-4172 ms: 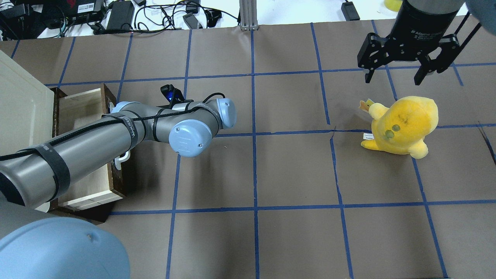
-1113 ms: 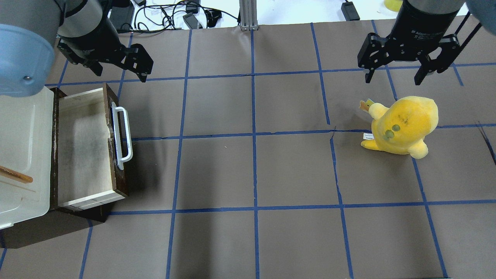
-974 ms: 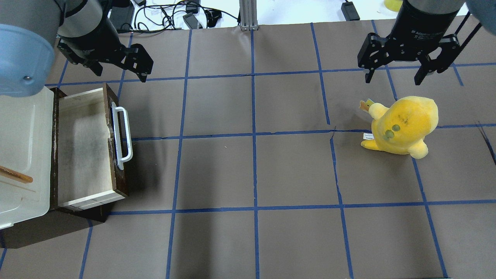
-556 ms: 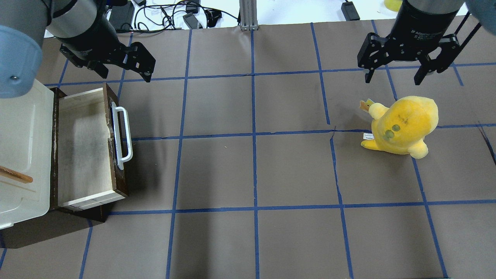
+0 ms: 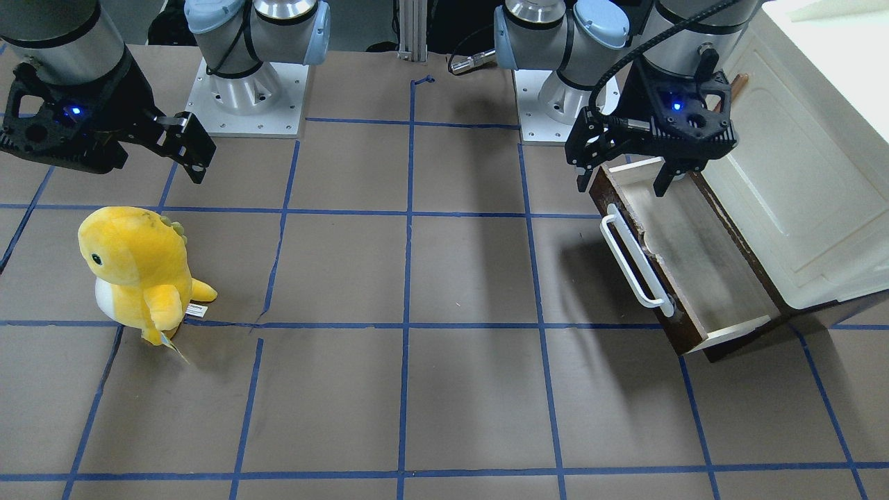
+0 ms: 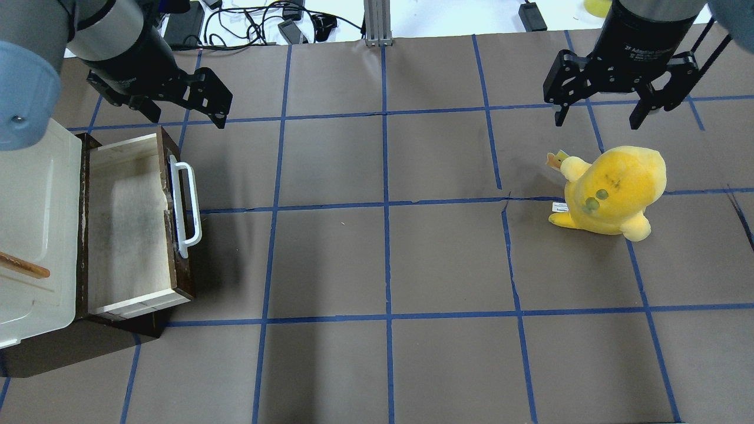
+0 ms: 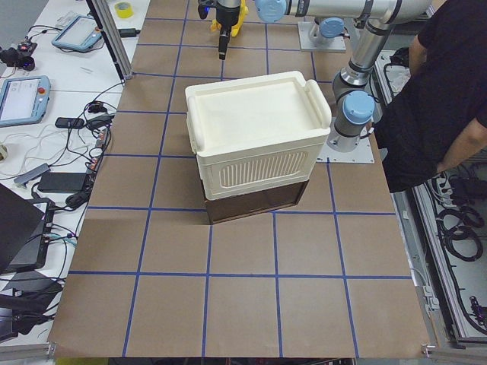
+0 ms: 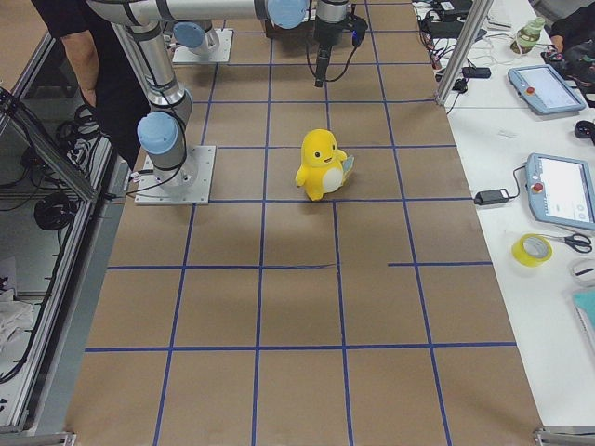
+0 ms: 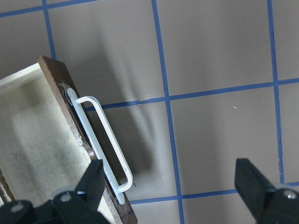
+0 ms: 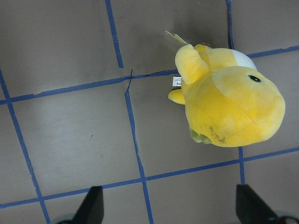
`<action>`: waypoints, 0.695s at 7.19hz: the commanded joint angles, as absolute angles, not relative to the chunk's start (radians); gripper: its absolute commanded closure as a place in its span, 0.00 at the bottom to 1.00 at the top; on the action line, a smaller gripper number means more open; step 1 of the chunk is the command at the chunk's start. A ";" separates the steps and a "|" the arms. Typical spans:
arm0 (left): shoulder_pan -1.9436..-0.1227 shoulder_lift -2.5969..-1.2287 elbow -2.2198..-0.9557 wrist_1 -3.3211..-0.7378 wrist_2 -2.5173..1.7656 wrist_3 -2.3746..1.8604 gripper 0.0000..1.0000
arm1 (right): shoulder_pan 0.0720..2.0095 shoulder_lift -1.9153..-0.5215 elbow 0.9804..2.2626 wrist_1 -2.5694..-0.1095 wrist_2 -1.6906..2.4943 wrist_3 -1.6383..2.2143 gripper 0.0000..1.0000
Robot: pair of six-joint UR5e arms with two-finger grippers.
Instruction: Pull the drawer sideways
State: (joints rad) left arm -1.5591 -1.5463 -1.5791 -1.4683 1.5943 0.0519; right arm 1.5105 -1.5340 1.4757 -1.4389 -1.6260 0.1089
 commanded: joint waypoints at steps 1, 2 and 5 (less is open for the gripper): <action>-1.559 -1.546 -1.580 -1.479 1.594 0.009 0.00 | 1.511 -1.534 1.476 -1.439 -1.626 0.109 0.00; -1.559 -1.548 -1.580 -1.477 1.592 0.009 0.00 | 1.511 -1.534 1.476 -1.439 -1.626 0.109 0.00; -1.559 -1.546 -1.577 -1.477 1.582 0.009 0.00 | 1.509 -1.534 1.476 -1.439 -1.626 0.109 0.00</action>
